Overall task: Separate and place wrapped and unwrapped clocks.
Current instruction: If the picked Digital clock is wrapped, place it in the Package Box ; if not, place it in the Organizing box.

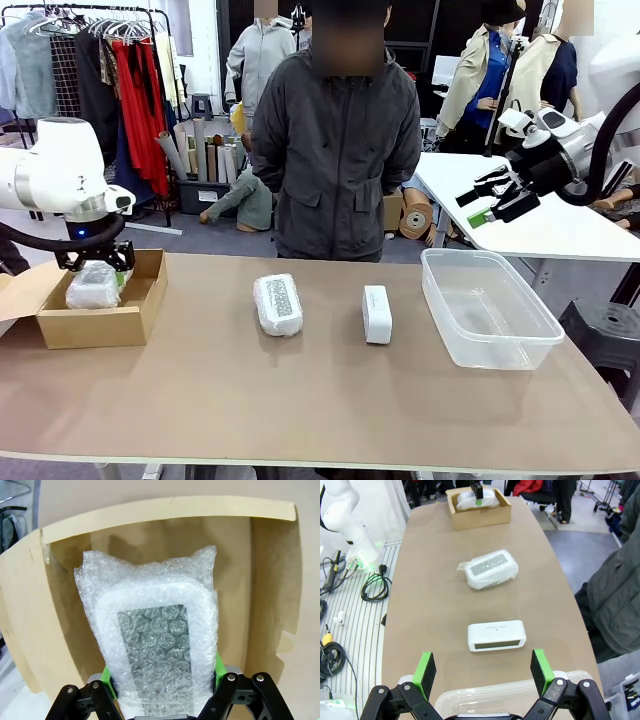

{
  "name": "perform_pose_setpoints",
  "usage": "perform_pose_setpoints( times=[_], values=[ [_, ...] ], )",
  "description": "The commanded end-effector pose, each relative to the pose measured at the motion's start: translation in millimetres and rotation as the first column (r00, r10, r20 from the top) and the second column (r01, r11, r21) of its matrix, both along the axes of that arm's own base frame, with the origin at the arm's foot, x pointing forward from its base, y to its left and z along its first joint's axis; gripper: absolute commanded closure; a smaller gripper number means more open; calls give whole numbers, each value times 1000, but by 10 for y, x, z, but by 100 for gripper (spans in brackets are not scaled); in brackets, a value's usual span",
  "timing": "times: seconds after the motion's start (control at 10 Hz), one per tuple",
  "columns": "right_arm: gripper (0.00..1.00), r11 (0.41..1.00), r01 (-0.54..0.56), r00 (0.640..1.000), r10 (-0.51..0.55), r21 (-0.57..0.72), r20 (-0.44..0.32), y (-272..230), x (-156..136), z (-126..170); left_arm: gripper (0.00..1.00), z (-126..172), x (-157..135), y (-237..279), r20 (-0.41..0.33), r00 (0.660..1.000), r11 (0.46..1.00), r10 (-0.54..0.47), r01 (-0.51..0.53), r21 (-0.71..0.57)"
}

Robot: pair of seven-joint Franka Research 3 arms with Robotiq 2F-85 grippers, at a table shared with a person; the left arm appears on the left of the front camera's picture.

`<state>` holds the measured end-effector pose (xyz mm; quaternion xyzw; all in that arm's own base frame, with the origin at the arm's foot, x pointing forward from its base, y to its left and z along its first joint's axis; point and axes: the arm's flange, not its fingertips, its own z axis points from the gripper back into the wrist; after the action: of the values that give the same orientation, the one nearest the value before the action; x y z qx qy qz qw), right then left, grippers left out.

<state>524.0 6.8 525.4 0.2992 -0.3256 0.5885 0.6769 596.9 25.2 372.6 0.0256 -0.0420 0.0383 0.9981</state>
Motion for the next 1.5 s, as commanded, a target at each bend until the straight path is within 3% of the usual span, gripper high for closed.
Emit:
perform_pose_setpoints(
  times=[0.0,1.0,1.1,1.4],
  values=[
    [0,1000,-3,1000,3,0,3,9,-1,15,100,-20,7,43,16,1000,998,25,-26,58],
    [0,1000,-3,1000,3,0,3,9,-1,15,100,-314,61,108,24,1000,989,4,-8,148],
    [0,1000,-3,1000,3,0,3,9,-1,15,97,-335,66,97,28,1000,987,-4,-1,160],
    [0,1000,-3,1000,3,0,3,9,-1,15,44,-365,56,60,28,999,985,-17,12,174]
  ],
)
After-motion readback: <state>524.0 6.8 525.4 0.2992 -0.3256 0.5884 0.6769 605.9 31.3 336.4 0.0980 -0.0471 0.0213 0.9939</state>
